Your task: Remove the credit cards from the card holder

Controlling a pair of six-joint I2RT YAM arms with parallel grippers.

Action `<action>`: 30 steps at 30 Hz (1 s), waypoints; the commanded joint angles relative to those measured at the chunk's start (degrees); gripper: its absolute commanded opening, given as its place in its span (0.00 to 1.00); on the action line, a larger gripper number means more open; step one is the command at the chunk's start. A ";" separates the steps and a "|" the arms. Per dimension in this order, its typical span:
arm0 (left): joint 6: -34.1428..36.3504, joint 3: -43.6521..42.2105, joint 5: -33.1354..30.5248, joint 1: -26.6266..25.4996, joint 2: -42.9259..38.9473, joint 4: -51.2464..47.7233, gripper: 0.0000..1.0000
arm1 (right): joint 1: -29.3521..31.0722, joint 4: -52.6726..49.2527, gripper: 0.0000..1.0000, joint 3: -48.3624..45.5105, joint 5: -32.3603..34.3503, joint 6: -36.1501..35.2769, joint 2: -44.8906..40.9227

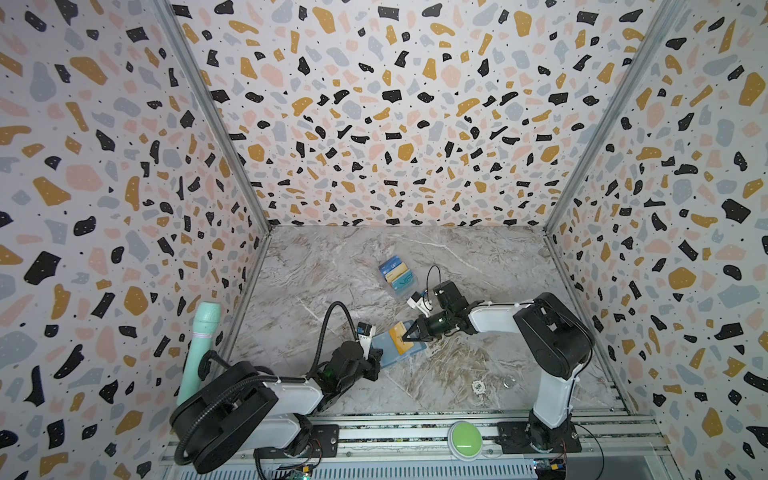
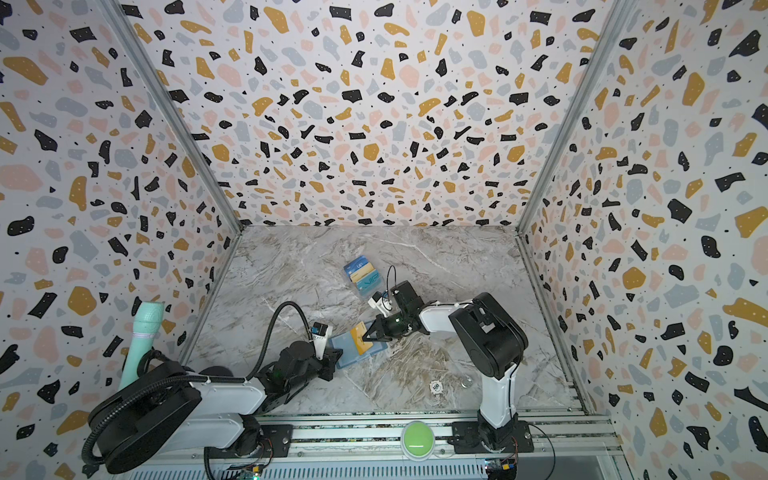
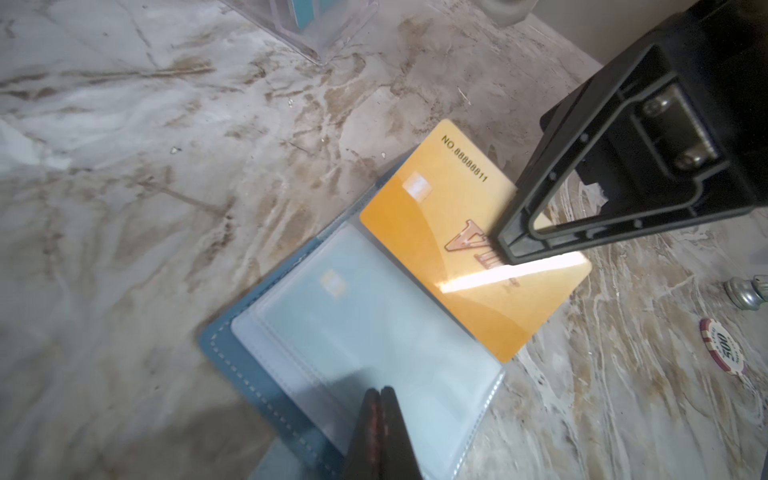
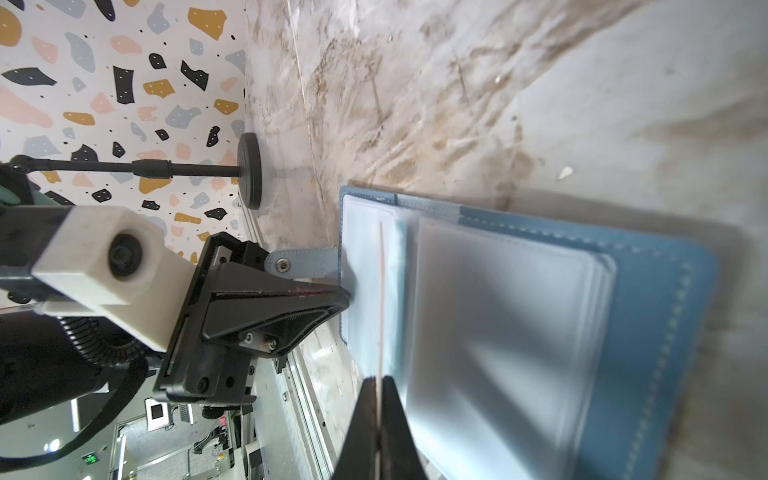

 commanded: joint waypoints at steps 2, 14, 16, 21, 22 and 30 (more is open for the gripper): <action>0.16 0.25 -2.32 0.18 -1.65 -4.70 0.00 | -0.73 -7.02 0.02 2.12 3.88 -4.85 -3.63; 0.91 7.41 -2.21 0.18 -9.60 -14.48 0.15 | -0.87 -20.34 0.00 4.70 12.78 -18.39 -12.82; 2.57 10.14 1.23 0.13 -10.21 -16.18 0.26 | -0.87 -22.09 0.00 4.32 13.91 -21.12 -15.50; 7.89 19.54 10.91 0.17 -9.76 -21.28 0.39 | -0.90 -28.47 0.00 4.19 15.57 -26.26 -20.17; 9.23 21.53 12.39 0.12 -9.44 -22.78 0.40 | -0.90 -29.05 0.00 3.92 15.16 -26.76 -21.00; 20.61 33.48 22.08 0.22 -6.63 -35.08 0.74 | -0.96 -33.46 0.00 2.14 8.94 -30.65 -28.35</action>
